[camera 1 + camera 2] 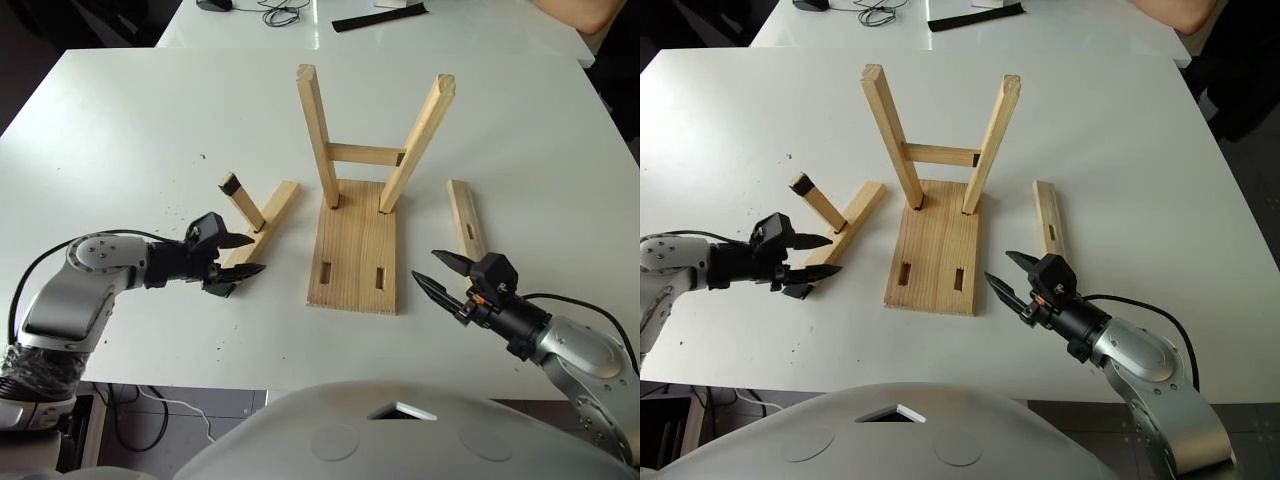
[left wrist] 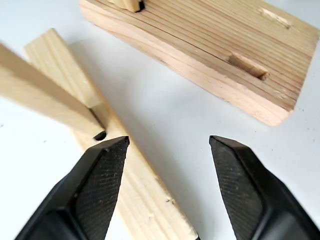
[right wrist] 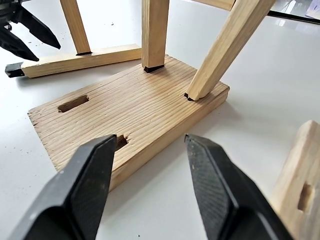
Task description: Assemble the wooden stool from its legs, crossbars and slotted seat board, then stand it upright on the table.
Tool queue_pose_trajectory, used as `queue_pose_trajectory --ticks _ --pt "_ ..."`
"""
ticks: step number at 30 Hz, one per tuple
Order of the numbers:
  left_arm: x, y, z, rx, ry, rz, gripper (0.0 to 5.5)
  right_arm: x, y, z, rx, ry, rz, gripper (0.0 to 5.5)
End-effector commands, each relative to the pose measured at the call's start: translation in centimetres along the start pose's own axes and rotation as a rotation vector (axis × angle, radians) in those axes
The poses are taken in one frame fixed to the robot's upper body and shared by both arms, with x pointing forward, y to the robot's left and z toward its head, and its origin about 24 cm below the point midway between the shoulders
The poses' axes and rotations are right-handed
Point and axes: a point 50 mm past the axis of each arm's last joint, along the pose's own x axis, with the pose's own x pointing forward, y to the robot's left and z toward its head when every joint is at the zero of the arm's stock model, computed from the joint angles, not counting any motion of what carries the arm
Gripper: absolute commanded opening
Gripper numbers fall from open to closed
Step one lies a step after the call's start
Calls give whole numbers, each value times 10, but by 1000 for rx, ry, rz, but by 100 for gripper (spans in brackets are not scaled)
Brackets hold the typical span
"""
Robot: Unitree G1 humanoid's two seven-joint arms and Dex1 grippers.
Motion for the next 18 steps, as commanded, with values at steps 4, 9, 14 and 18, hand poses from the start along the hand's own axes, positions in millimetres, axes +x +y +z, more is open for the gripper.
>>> queue_pose_trajectory --ticks 4,9,14,18 --pt "-13 -15 10 -81 124 107 338 -13 8 -6 15 13 -82 251" --pt "-5 -20 6 -176 86 281 398 -14 6 -5 8 8 -84 251" --pt "2 -22 5 -222 32 420 398 -13 2 -1 -11 -2 -62 251" --pt "10 -33 -6 -270 51 413 398 -13 1 0 -14 -1 -56 251"
